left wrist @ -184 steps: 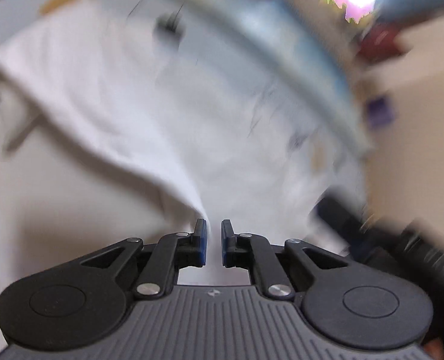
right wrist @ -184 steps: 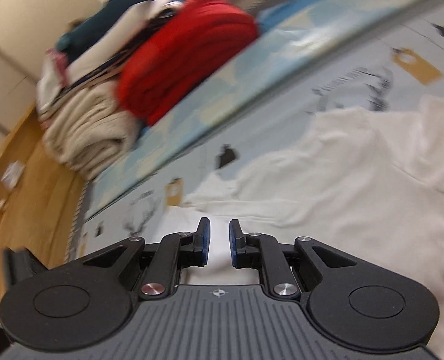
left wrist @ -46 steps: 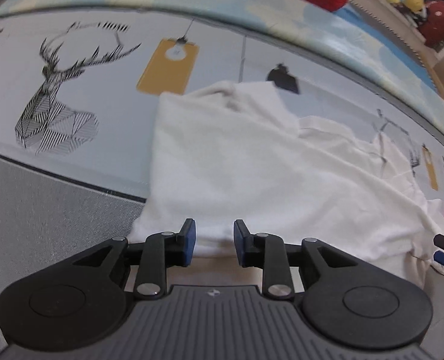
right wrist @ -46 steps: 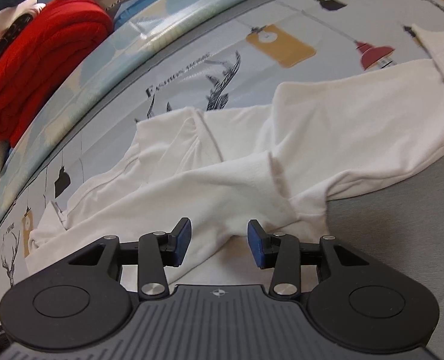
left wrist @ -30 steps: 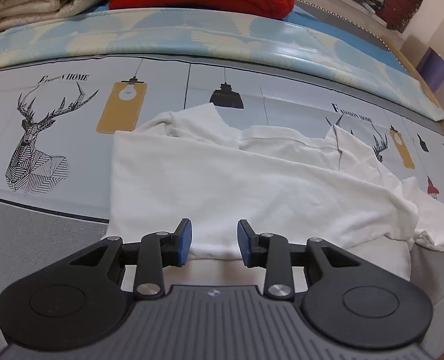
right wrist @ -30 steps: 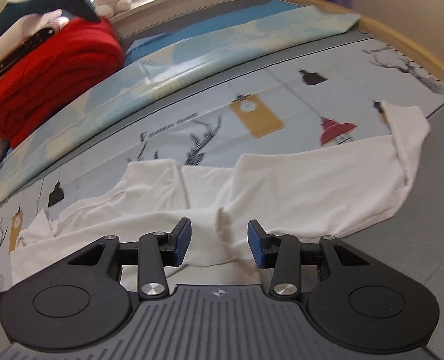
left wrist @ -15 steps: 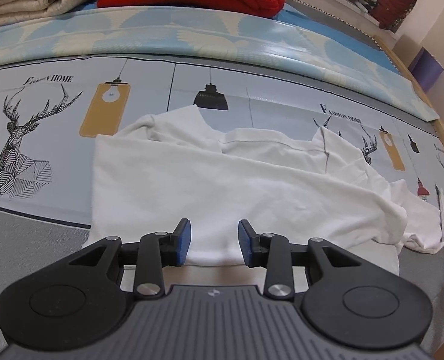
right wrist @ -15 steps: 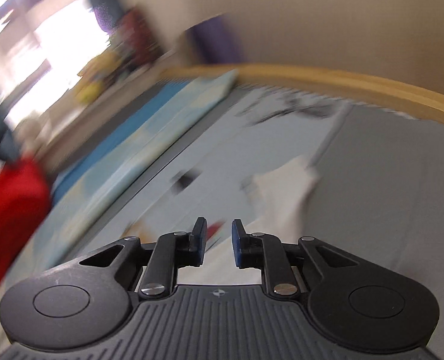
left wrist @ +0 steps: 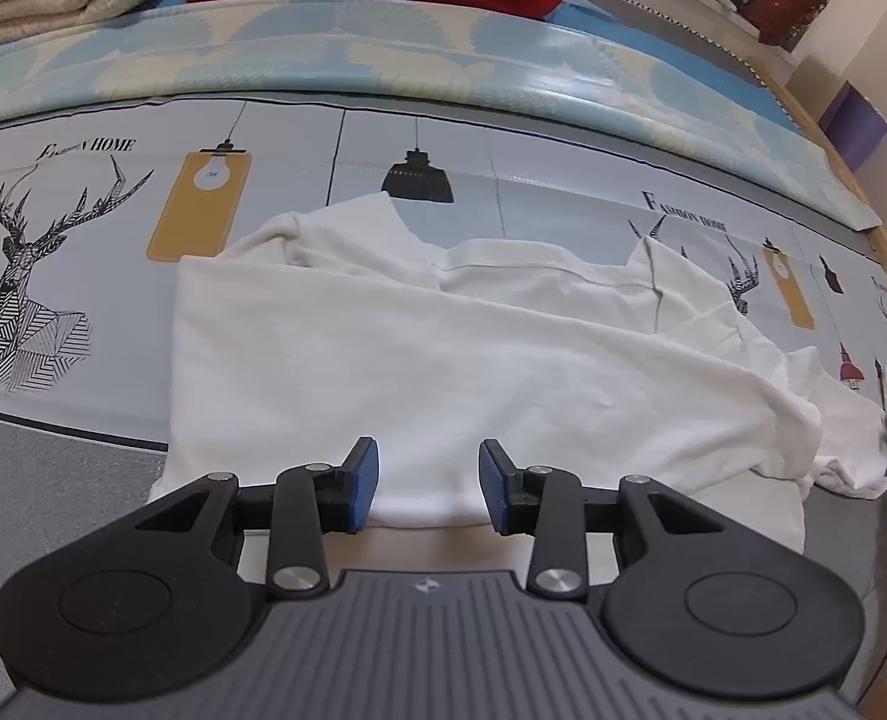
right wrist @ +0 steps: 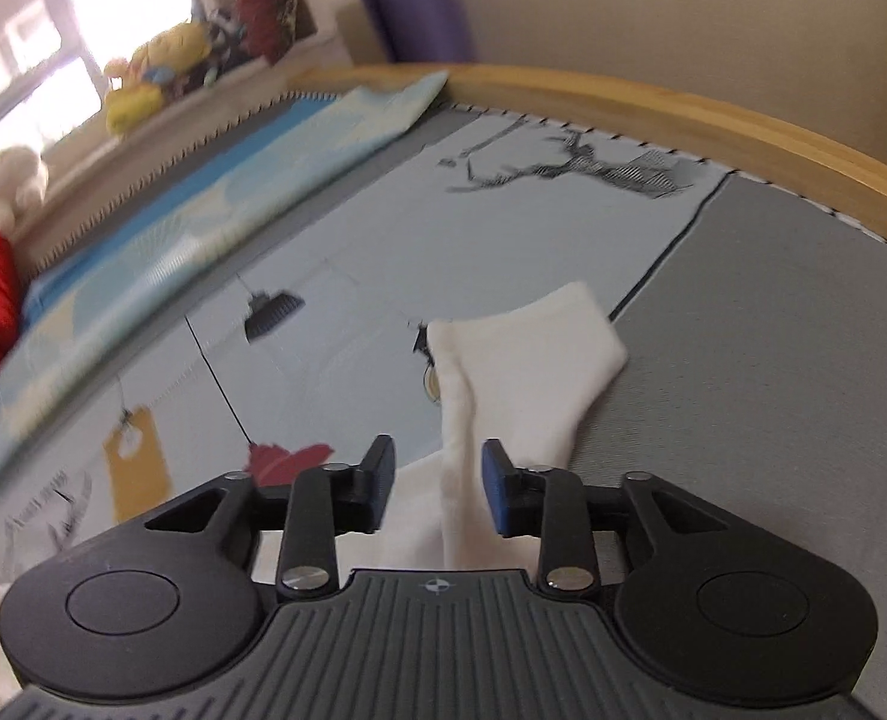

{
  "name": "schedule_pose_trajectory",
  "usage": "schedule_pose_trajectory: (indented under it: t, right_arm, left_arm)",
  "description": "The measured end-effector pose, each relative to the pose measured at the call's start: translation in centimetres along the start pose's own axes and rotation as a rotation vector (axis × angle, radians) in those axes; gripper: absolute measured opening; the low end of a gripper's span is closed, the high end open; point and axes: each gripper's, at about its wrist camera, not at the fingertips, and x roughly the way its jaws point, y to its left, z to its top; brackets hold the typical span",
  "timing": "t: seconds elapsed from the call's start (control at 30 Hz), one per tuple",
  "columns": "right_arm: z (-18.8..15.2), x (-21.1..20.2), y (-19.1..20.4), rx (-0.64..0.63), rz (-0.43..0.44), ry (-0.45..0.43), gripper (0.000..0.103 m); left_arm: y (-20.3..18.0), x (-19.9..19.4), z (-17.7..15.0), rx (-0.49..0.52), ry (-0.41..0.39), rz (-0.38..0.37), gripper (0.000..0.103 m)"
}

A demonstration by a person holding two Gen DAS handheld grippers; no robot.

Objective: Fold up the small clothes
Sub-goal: 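Lift the sleeve with the right gripper and lay it across the shirt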

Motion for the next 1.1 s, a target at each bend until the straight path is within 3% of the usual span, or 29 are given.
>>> schedule_pose_trajectory:
  t: [0.17,0.23,0.27,0.43,0.53,0.6,0.73,0.83,0.93,1.0,1.1]
  right_arm:
    - [-1.3,2.1,1.0,-0.074,-0.125,0.050,0.038]
    - [-1.3,1.8,1.5,-0.092,-0.141,0.030,0.013]
    - [-1.1,1.4,1.5,-0.075,-0.136,0.018,0.005]
    - [0.7,-3.3,4.4,-0.050,-0.086,-0.108,0.005]
    - [1.0,-7.3,9.0,-0.083,0.005,-0.180,0.005]
    - [0.3,-10.6,13.6,-0.131,0.115,-0.217,0.005]
    - [-4.2,-17.2,24.5,-0.289,0.382,-0.273,0.005]
    - [-9.7,-21.4,32.1,-0.450,0.598,-0.270,0.005]
    - [-16.3,-24.1,37.7,-0.629,0.809,-0.148,0.008]
    - [-21.1,-23.5,40.4,-0.749,0.913,0.095,0.010]
    - [-26.2,-22.2,41.3,-0.838,0.835,0.317,0.015]
  left_arm:
    - [0.9,-0.4,0.5,-0.019,-0.010,0.004,0.041]
    - [1.4,-0.7,0.8,-0.029,-0.018,0.006,0.041]
    - [1.6,-0.8,0.9,-0.033,-0.021,0.007,0.041]
    - [2.8,-1.7,1.3,-0.073,-0.030,-0.009,0.041]
    - [3.6,-2.7,1.2,-0.092,-0.044,-0.026,0.041]
    - [4.3,-3.4,1.1,-0.101,-0.052,-0.030,0.041]
    - [6.2,-4.5,0.9,-0.142,-0.056,-0.031,0.041]
    - [8.2,-5.3,1.2,-0.181,-0.067,-0.034,0.041]
    - [10.3,-6.0,1.6,-0.231,-0.082,-0.035,0.041]
    - [11.6,-6.3,2.0,-0.263,-0.089,-0.037,0.041]
    - [13.6,-6.9,2.2,-0.319,-0.102,-0.042,0.045]
